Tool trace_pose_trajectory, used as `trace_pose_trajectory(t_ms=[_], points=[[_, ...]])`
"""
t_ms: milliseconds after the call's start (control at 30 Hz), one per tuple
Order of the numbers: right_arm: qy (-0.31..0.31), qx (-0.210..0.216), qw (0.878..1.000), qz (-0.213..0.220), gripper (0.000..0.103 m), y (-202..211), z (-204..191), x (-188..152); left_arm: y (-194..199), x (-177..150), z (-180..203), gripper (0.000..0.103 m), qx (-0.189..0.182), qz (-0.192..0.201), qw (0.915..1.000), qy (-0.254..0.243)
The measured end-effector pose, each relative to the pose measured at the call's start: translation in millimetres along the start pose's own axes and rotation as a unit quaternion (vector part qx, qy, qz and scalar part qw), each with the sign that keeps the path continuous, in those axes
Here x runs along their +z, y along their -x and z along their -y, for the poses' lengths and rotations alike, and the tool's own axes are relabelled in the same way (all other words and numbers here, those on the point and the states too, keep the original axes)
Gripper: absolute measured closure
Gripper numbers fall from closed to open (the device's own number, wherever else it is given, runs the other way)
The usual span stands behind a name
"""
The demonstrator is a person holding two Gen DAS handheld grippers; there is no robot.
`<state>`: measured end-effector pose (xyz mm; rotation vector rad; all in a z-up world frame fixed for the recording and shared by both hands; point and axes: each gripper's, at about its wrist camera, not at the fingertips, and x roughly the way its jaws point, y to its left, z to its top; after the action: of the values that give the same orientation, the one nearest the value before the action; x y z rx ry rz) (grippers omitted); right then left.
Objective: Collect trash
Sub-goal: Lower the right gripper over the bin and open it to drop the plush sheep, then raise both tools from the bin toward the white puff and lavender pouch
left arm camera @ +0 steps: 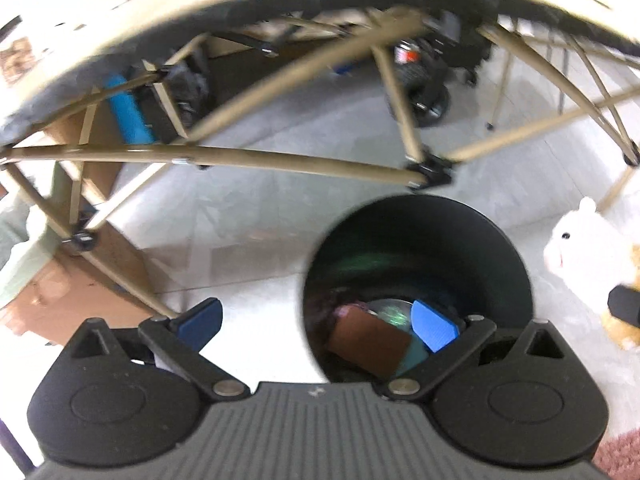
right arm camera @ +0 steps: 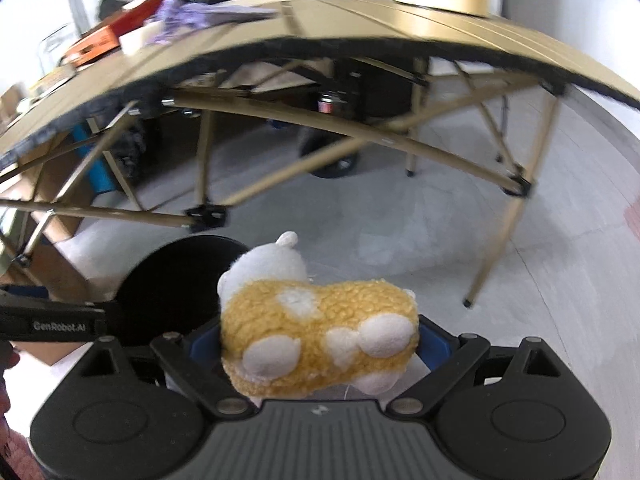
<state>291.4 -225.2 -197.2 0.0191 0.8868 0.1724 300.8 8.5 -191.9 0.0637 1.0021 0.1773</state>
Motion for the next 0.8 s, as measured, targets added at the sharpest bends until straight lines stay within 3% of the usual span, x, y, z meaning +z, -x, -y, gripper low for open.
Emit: trace_pose_trajectory(t_ms=[333, 533, 800], points=[[0.077, 0.038, 0.996, -0.034, 0.008, -34.5, -65.4, 18.4, 30.2, 7.9, -73.5, 0.0, 0.022, 0.026, 0.9962, 0.08], [0.09, 0.044, 0.994, -0.051, 0.005, -54.1, -90.9, 24.4, 32.4, 7.4, -83.1, 0.0, 0.015, 0.027, 0.9953, 0.092], [0.064, 0.054, 0.995, -0.057, 0.0, -66.1, -84.6, 29.2, 31.7, 6.1, -82.3, 0.0, 0.008, 0.027, 0.9955, 0.091]])
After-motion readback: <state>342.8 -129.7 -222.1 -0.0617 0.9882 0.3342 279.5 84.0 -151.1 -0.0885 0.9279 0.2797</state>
